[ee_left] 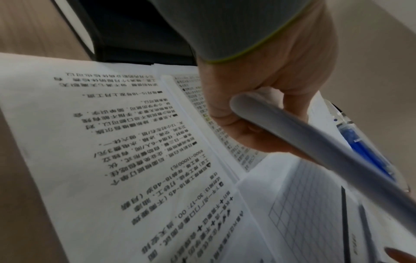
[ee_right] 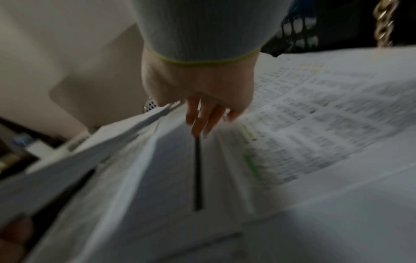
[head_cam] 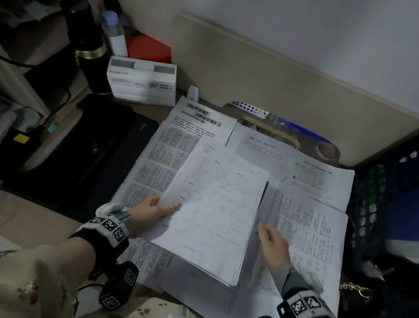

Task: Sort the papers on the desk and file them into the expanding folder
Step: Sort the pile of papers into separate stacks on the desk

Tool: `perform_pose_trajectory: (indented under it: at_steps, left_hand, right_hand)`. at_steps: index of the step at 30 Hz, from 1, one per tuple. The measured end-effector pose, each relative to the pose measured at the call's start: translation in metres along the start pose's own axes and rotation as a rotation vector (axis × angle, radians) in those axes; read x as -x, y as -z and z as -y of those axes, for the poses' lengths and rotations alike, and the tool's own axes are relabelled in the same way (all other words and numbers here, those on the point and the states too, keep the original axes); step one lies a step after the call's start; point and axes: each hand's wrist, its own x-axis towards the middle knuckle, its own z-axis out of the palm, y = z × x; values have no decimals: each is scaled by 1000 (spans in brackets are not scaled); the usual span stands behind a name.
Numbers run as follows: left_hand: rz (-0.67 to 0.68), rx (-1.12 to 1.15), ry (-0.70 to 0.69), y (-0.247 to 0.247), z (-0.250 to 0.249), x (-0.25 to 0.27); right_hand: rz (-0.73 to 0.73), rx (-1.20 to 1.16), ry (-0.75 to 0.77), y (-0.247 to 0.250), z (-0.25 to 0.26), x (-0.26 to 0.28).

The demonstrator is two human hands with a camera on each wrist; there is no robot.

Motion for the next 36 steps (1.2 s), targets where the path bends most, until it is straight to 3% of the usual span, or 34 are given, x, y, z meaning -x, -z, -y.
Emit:
perform_pose_trajectory:
  at_steps: [2,4,9,13,18,25,29,36]
  left_hand:
    - [16,5,-18,0,1,3]
    - [69,7,-26,1,2,7]
    - [215,55,-14,13,-3,19]
    - [244,27,-15,28,-4,19]
    - [199,17,-81,56,-1,18]
    - [134,-122,-12,104,21,6]
    - [-6,-80,-13,121,29,2]
    - [-104,7,-75,127,21,0]
  right_hand:
    - [128,-215,-46,-8,12,-1]
    - [154,-269,-71,-16,19,-4]
    - [31,-258,-29,-33,31,-4]
    - [6,-324,-50,-51,35,4]
    - [-1,-464,-90,-86,38,25]
    - [10,-343,-159,-145,44,56]
    - [-10,-225,-150,-163,45,65]
    - [-241,-19,-202,-165,47,64]
